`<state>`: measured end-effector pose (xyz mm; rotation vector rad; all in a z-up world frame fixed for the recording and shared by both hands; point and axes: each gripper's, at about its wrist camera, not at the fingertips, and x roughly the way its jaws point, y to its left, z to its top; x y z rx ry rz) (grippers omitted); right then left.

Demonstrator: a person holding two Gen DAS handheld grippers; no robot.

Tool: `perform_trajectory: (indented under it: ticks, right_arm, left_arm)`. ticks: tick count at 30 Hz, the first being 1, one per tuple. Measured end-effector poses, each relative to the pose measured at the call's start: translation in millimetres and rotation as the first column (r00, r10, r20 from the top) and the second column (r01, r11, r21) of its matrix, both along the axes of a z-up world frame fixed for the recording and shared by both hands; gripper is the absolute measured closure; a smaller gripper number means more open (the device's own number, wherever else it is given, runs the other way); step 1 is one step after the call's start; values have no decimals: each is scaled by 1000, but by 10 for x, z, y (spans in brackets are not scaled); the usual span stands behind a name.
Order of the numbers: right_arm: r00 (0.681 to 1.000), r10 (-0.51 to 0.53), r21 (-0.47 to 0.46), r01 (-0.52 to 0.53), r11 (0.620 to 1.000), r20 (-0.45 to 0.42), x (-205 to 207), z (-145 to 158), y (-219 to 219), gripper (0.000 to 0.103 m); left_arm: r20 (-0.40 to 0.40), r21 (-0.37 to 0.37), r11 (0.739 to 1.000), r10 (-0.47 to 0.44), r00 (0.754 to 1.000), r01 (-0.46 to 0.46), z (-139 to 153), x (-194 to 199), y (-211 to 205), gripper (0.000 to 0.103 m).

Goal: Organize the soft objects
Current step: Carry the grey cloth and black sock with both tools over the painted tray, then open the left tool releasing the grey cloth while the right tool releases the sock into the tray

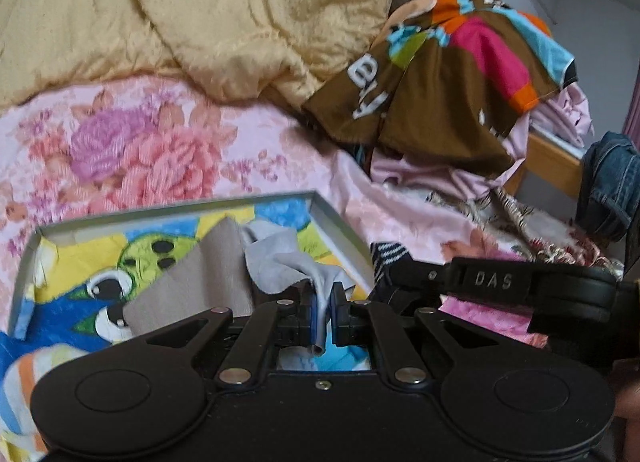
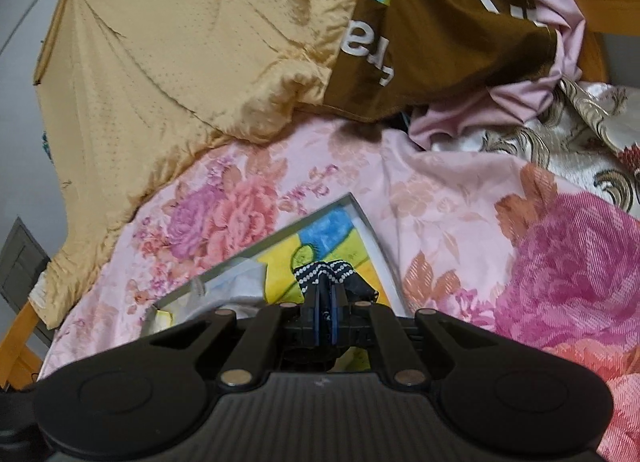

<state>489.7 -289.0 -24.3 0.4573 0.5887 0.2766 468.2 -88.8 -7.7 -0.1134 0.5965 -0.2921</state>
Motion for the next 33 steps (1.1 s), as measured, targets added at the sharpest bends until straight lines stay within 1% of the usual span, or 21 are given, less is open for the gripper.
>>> perform_trajectory:
  ticks: [9, 10, 14, 20, 23, 24, 26, 29, 32, 33]
  right_arm:
    - [998, -7, -24, 6, 1000, -55, 90, -94, 43, 96]
    - [998, -4, -25, 3, 1000, -64, 101, -106, 48, 94]
    - [997, 7, -40, -10, 999, -71, 110, -107, 74, 91]
    - [996, 5, -34, -7, 999, -85, 104, -115, 55, 88]
    - [996, 4, -31, -7, 1000, -90, 97, -116, 36, 85]
    - [996, 5, -31, -8, 999, -90, 97, -115, 38, 82]
    - [996, 9, -28, -12, 1000, -93, 80, -115, 26, 74]
    - [996, 13, -26, -15, 1000, -94, 48, -101, 11, 70]
    - [996, 18, -27, -20, 999, -90, 5, -68, 0, 62]
    - [996, 20, -25, -23, 999, -89, -10, -57, 0, 58]
  left_arm:
    - [-62, -9, 1000, 28, 998, -28, -222, 51, 87, 94]
    - [-66, -13, 999, 30, 997, -31, -234, 53, 93, 94]
    - [-78, -21, 999, 39, 996, -40, -248, 56, 97, 93]
    - [-85, -21, 998, 54, 995, -56, -213, 25, 103, 88]
    - [-85, -16, 998, 60, 995, -62, -188, -11, 116, 82]
    - [-83, -14, 998, 63, 995, -64, -175, -28, 121, 79]
    - [-81, -14, 997, 69, 994, -70, -153, -60, 135, 75]
    - [-77, -19, 997, 78, 994, -79, -114, -127, 170, 69]
    - [-68, -11, 996, 88, 994, -89, -63, -207, 208, 61]
    - [-64, -12, 995, 96, 993, -96, -42, -237, 225, 55]
